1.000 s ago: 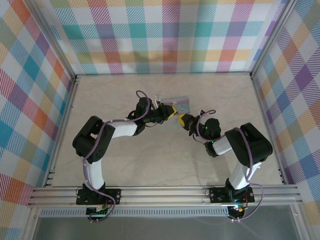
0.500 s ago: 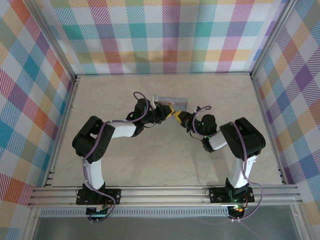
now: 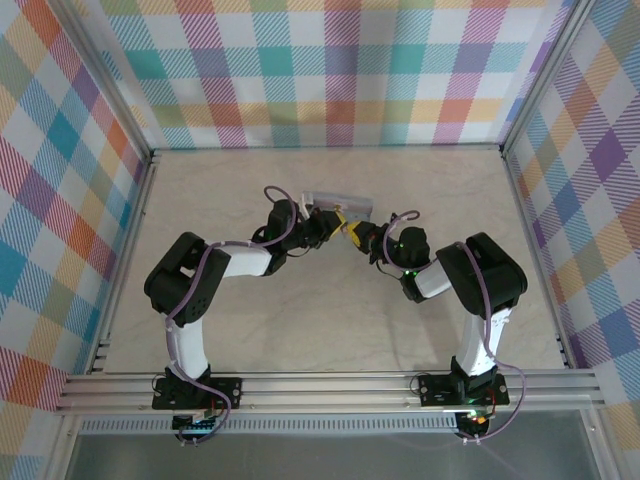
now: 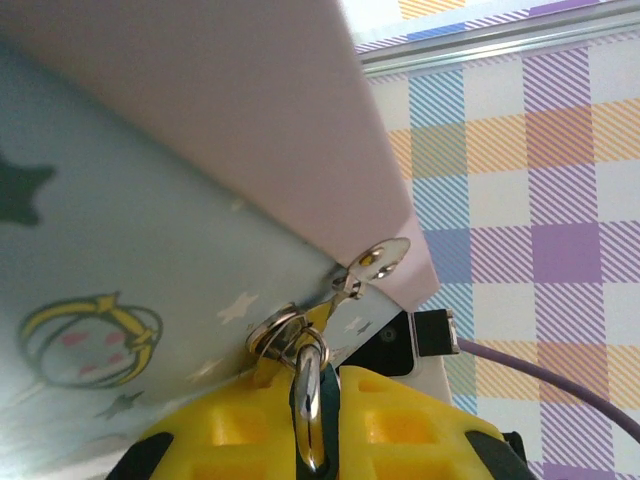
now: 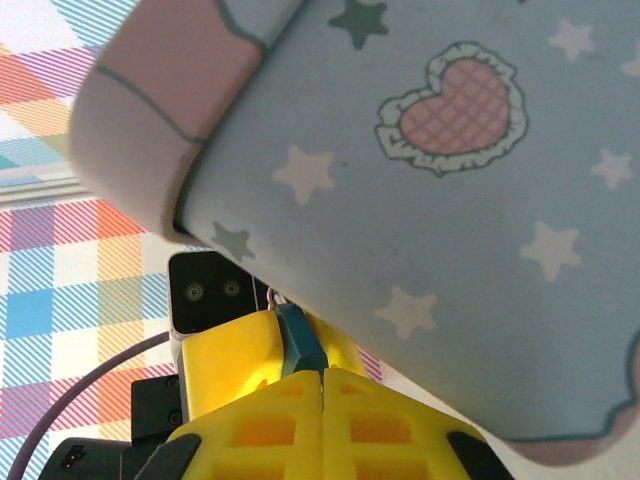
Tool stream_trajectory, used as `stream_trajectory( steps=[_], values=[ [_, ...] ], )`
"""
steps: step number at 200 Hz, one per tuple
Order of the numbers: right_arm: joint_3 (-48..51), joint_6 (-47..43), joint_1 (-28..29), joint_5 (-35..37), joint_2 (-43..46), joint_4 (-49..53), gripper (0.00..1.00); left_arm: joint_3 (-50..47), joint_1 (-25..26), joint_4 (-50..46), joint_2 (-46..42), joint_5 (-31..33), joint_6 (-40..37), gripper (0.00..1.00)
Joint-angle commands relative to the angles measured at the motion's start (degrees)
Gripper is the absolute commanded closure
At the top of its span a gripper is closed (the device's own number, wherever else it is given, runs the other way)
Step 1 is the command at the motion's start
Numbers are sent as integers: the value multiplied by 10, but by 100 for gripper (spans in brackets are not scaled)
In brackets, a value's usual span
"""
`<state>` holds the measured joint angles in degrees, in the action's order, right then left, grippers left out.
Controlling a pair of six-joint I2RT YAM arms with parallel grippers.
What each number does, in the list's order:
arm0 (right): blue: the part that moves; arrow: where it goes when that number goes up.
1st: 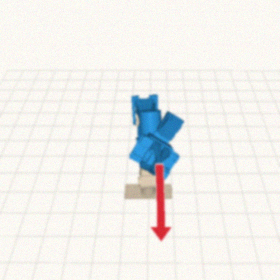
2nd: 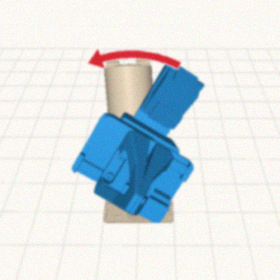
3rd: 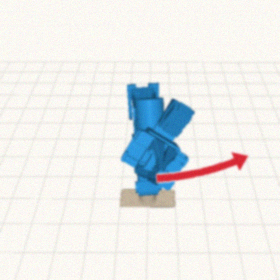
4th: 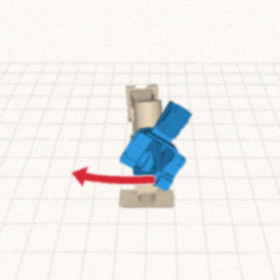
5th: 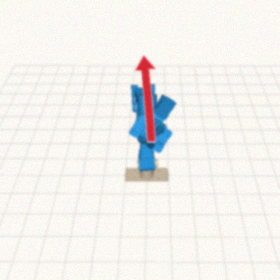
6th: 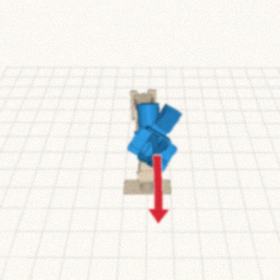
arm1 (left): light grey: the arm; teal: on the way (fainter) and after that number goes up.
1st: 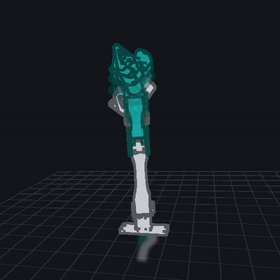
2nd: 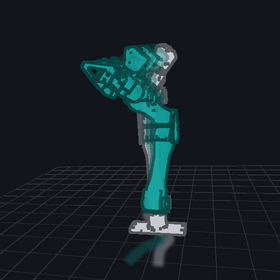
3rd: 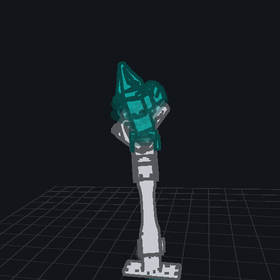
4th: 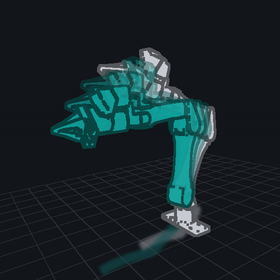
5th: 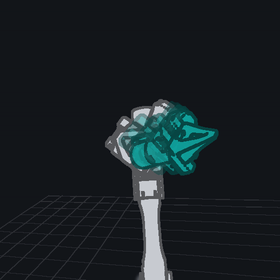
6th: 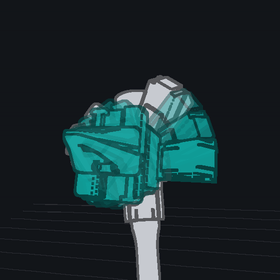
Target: Unlock the padlock with the key
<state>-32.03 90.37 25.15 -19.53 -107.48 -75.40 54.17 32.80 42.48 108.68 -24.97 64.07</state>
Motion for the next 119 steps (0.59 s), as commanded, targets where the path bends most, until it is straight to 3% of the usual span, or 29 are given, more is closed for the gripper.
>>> stream_trajectory(
  steps=[1,57,98,119],
  values=[
    [-14,-14,21,-8,-6,-32,100,-25,74,16,-11,-156,-1,100],
    [34,-34,20,-18,-17,-30,97,-51,79,17,-12,-126,-6,100],
    [89,-75,10,-19,26,11,77,-33,60,-32,-13,-102,-32,100],
    [103,-112,1,-28,76,91,71,-27,54,-34,-12,-96,-31,100]
  ],
)
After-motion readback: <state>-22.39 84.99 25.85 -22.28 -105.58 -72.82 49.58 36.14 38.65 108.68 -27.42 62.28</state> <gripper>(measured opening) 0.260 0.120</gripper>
